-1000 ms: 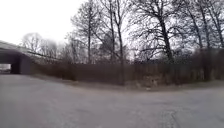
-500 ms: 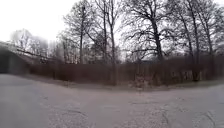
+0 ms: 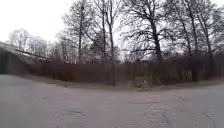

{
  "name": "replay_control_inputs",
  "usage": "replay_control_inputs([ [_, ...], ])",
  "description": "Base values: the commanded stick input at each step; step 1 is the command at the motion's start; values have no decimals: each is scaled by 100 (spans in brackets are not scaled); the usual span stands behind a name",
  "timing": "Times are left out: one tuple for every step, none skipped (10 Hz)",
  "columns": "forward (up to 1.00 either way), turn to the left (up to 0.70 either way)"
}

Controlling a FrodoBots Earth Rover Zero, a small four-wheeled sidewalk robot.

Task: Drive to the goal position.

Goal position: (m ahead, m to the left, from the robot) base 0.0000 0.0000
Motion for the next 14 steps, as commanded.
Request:
replay_control_inputs([
  [0,-45],
  [0,-45],
  [0,-45],
  [0,-45],
  [0,-45],
  [0,-45],
  [0,-45],
  [0,-45],
  [0,-45],
  [0,-45],
  [0,-45],
  [0,-45],
  [0,-45],
  [0,-45],
])
